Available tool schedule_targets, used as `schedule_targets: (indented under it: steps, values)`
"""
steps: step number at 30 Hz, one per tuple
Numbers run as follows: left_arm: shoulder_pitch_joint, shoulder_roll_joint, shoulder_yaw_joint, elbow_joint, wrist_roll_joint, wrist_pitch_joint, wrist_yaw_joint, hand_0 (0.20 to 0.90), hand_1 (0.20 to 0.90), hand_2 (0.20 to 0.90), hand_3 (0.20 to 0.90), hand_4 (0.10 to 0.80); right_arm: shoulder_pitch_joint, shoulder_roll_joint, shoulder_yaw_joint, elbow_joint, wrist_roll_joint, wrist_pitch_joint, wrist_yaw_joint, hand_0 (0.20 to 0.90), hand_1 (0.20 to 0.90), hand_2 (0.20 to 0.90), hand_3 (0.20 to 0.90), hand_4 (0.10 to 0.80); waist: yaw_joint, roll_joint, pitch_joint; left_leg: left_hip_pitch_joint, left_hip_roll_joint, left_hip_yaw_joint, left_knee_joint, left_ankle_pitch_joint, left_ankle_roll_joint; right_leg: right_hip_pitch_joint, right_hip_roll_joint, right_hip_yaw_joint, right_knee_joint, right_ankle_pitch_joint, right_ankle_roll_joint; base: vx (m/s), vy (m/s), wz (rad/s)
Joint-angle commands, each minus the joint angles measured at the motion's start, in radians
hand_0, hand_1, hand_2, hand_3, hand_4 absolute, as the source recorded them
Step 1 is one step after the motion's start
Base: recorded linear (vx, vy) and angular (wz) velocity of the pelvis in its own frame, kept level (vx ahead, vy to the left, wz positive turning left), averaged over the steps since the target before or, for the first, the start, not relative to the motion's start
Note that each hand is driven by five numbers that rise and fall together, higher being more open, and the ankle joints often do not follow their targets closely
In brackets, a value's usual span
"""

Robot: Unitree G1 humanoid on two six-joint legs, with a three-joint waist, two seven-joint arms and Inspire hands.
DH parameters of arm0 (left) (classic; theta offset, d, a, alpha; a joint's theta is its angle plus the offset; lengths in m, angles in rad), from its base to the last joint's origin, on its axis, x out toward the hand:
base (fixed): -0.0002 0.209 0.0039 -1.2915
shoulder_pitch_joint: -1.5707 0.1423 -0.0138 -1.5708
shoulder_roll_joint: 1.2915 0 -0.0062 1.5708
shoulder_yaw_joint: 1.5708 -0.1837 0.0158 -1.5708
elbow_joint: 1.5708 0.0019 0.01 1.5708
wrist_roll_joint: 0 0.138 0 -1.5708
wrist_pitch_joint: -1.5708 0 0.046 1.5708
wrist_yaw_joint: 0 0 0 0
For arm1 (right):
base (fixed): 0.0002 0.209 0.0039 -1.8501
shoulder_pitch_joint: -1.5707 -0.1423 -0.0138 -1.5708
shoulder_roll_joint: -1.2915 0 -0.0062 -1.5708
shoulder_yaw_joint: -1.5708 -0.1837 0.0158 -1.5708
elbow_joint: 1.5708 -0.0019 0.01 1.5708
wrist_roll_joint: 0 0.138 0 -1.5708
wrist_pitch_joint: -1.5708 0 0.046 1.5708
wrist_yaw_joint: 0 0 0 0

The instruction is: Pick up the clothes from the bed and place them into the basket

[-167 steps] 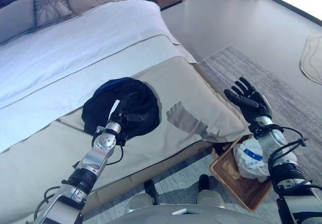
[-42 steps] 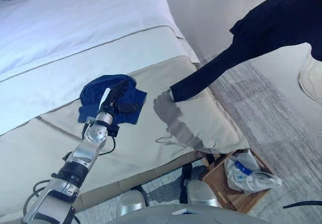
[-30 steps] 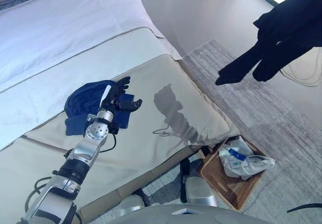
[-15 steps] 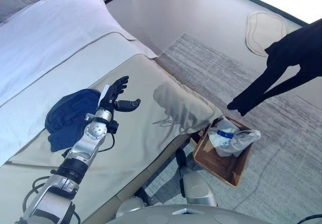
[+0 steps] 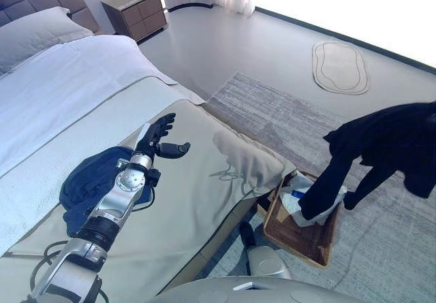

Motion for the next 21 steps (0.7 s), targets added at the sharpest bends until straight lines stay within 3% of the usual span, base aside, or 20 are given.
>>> schedule_targets:
  steps: [1,14,21]
  values:
    - [-0.041,0.043,-0.014,-0.026,0.055,-0.045,0.009,0.900,0.900,0.900,0.900,0.800,-0.071,-0.041,-0.011,-0.096,-0.017,-0.143,0.017,0.300,0.300,0.300,0.200,0.100,-0.002,-0.026,-0.098,-0.068,0.000,-0.057,0.030,-0.027,0.021,0.094,0.019,-0.026,0.021,-0.109,0.050,0.013,-0.053,-0.08]
    - [-0.037,0.023,-0.027,-0.052,0.072,-0.025,0.019,0.900,0.900,0.900,0.900,0.800,0.015,0.143,0.037,0.051,0.018,-0.151,-0.004,0.300,0.300,0.300,0.200,0.100,0.012,0.001,-0.066,-0.086,0.004,-0.036,0.046,-0.034,0.027,0.071,0.008,-0.041,0.023,-0.104,0.050,-0.006,-0.029,-0.04]
    - [-0.044,0.018,-0.037,-0.070,0.070,-0.013,0.021,0.900,0.900,0.900,0.900,0.800,0.037,0.179,0.042,0.150,0.008,-0.160,-0.014,0.300,0.300,0.300,0.200,0.100,0.021,0.021,-0.048,-0.097,0.004,-0.041,0.058,-0.036,0.027,0.067,0.002,-0.047,0.027,-0.106,0.049,0.000,0.000,0.00]
